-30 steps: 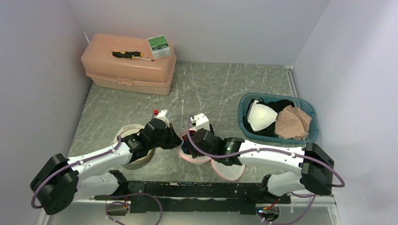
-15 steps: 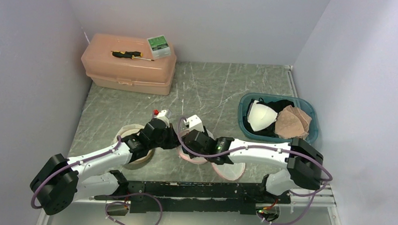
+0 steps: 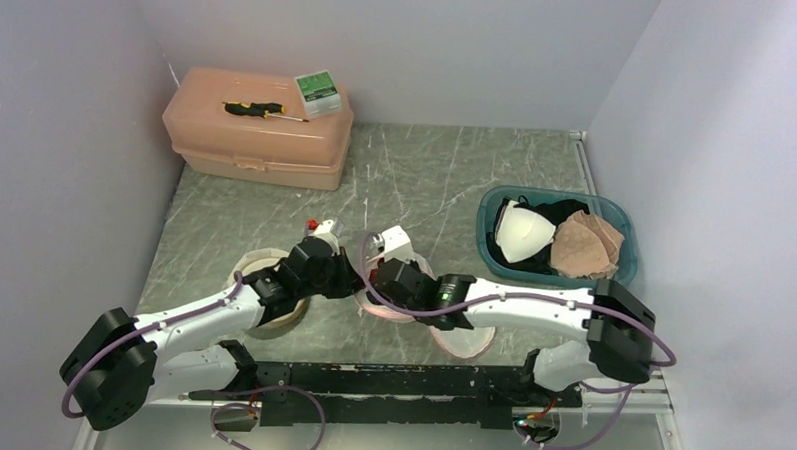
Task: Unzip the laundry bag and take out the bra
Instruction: Pick up the bra from the laundry bag.
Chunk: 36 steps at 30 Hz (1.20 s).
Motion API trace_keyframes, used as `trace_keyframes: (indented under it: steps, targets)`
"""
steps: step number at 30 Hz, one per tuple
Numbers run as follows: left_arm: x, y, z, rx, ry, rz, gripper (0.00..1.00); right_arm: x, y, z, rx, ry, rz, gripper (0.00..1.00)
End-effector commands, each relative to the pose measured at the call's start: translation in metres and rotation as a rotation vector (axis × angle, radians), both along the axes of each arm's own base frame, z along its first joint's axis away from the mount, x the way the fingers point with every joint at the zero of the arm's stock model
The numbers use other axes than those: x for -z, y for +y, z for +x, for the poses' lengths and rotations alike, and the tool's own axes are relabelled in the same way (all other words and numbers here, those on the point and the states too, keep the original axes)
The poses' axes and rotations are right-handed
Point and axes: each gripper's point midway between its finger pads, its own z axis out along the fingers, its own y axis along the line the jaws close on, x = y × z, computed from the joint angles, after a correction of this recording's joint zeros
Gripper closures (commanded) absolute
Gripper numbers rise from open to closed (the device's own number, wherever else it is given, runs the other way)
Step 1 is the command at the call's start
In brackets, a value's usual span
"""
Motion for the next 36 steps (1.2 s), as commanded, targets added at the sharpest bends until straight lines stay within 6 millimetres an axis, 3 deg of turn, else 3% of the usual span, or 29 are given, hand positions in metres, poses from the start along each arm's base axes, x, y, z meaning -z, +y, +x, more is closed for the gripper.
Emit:
trace_keyframes:
  steps: [1,12,20,27,36]
  targets:
    - [-0.023,-0.008,0.008,0.01,-0.057,-0.047,0.97,-0.04,0.0,0.003,-0.011,-0.074,0.105,1.0]
    - [-0.028,-0.007,0.011,0.001,-0.062,-0.031,0.97,-0.088,0.003,-0.019,-0.165,-0.078,0.342,1.0]
    - [-0.031,-0.007,0.013,-0.002,-0.07,-0.019,0.97,-0.115,-0.006,-0.022,-0.176,-0.076,0.521,1.0]
    - [-0.029,-0.007,0.014,-0.006,-0.062,-0.011,0.97,-0.151,-0.017,-0.018,-0.191,-0.09,0.709,1.0]
    - [-0.03,-0.008,0.016,-0.01,-0.063,-0.014,0.97,-0.186,-0.016,-0.034,-0.298,-0.06,0.83,1.0]
